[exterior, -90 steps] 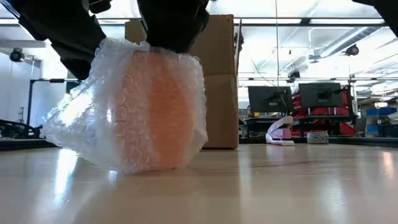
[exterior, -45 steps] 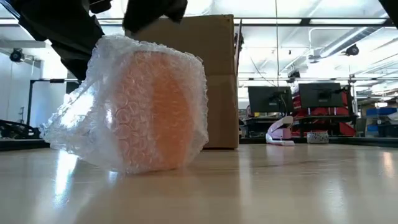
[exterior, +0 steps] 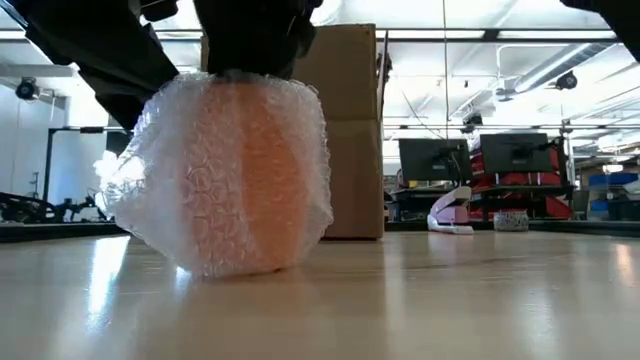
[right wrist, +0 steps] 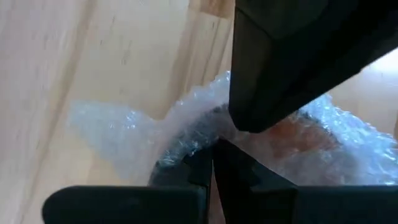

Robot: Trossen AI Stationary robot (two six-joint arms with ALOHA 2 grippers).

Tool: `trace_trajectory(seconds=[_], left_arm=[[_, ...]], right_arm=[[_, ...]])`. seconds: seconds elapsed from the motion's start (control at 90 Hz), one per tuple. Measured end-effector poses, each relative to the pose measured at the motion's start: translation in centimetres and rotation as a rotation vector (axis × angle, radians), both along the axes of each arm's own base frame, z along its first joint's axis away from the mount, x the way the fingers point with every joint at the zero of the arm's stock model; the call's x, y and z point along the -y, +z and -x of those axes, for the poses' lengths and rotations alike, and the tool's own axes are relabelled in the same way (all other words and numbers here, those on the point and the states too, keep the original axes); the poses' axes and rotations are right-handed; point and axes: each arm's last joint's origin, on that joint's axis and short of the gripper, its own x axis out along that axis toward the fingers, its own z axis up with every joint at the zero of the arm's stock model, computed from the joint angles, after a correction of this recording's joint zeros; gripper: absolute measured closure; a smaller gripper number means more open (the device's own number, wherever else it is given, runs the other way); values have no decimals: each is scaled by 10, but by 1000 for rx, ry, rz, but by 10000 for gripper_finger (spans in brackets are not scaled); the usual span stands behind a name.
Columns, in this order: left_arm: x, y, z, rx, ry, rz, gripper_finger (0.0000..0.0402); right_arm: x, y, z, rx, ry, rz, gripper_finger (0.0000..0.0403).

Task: Wrap mug
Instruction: Wrap the orange mug with transparent bubble wrap

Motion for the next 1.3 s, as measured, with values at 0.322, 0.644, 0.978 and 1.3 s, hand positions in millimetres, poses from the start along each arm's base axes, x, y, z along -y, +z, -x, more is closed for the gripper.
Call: trace_trajectory(seconds=[0.322,0.644,0.978,1.3], left_arm=[[-1,11,17,-112,-118,110,402],[-11,15,37,-138,58,-27,402],[-13,-10,30,-132,178,-183,402],[-11,-11,26,-110,170,-190,402]], right_arm=[[2,-3,0,-14,16,10,401],[2,-2,0,-14,43,4,401],[3,30,8,12,37,-16,401],[14,61,19,34,7,52,401]])
